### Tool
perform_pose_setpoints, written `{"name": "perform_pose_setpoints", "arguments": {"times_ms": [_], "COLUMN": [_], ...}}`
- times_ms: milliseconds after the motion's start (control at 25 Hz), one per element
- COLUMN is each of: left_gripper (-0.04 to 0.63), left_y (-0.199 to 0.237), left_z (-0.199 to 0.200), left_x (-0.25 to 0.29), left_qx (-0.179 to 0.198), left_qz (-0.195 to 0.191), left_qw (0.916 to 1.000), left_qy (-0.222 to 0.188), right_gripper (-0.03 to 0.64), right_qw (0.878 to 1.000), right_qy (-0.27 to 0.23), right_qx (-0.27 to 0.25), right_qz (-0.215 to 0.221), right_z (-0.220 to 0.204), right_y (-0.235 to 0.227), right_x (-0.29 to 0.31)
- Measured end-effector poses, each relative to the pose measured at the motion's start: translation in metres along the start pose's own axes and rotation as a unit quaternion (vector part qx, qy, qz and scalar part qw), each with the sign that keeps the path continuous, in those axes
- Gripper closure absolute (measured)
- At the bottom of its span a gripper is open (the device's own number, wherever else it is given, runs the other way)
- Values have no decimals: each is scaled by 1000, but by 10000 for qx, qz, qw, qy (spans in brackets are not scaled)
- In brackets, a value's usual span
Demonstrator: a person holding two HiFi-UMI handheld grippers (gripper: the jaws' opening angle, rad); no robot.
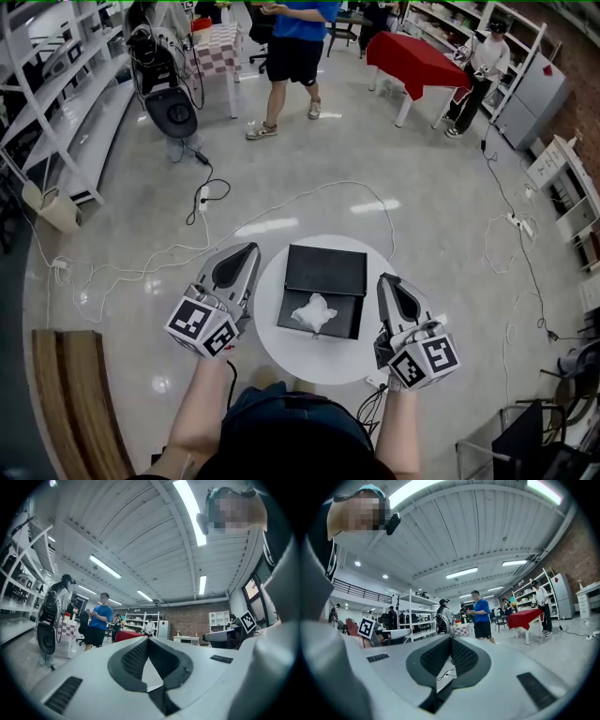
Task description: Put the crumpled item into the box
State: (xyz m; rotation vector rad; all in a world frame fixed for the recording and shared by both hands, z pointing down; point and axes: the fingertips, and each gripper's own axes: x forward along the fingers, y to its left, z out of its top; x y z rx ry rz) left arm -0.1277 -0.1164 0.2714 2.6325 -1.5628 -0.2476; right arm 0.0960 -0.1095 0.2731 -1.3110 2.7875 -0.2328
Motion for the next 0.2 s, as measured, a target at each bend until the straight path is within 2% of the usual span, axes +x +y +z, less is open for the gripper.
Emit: {"name": "perform_pose_setpoints", "arguments": {"times_ms": [200], "left_gripper": [597], "left_y": [4], "left_z": [0], "left_x": [3], "left_qx": [-21], "left_qz": [12], "left_qw": [10000], "left_qy": [72], "right_gripper": [614], "right_qw": [10000], "right_qy": [45], "right_qx": [41], "right_qz": [13], "right_z": [0], "right_y": [0], "right_x": [6]}}
